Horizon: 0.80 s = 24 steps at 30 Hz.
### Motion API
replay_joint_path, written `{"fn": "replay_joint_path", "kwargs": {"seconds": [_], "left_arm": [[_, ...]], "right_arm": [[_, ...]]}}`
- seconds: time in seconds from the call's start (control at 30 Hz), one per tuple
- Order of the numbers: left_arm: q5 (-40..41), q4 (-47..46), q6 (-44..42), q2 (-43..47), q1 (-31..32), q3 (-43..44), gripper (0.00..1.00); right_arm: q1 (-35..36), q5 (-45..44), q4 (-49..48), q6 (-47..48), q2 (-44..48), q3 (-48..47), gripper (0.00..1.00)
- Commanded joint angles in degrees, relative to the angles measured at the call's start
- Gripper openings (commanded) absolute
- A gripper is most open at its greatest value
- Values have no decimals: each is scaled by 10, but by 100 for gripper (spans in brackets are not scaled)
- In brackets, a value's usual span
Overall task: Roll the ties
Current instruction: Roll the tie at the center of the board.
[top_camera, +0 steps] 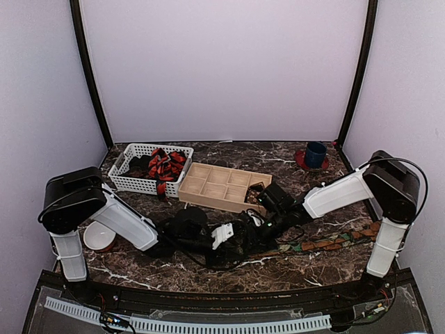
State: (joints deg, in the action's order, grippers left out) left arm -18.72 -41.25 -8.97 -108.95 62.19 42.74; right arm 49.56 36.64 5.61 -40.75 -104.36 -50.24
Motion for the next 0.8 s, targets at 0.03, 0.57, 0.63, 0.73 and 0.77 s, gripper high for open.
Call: {"fn": "replay_joint_path", "kwargs": {"seconds": [0.03, 0.57, 0.63, 0.73, 0.77], "left_arm": [[22, 19, 0, -11, 3, -34, 33], [24, 65, 16, -9, 3, -23, 31], [25, 68, 17, -9, 3, -23, 31], [26, 68, 19, -6, 2, -25, 31], [28, 67, 21, -5, 3, -26, 31]], "right_arm": [[4, -20, 19, 15, 16, 7, 6], [3, 18, -28, -13, 72, 18, 42], [8, 15, -24, -14, 59, 8, 41], [12, 3, -11, -13, 35, -2, 39], [12, 0, -10, -13, 27, -3, 38]]}}
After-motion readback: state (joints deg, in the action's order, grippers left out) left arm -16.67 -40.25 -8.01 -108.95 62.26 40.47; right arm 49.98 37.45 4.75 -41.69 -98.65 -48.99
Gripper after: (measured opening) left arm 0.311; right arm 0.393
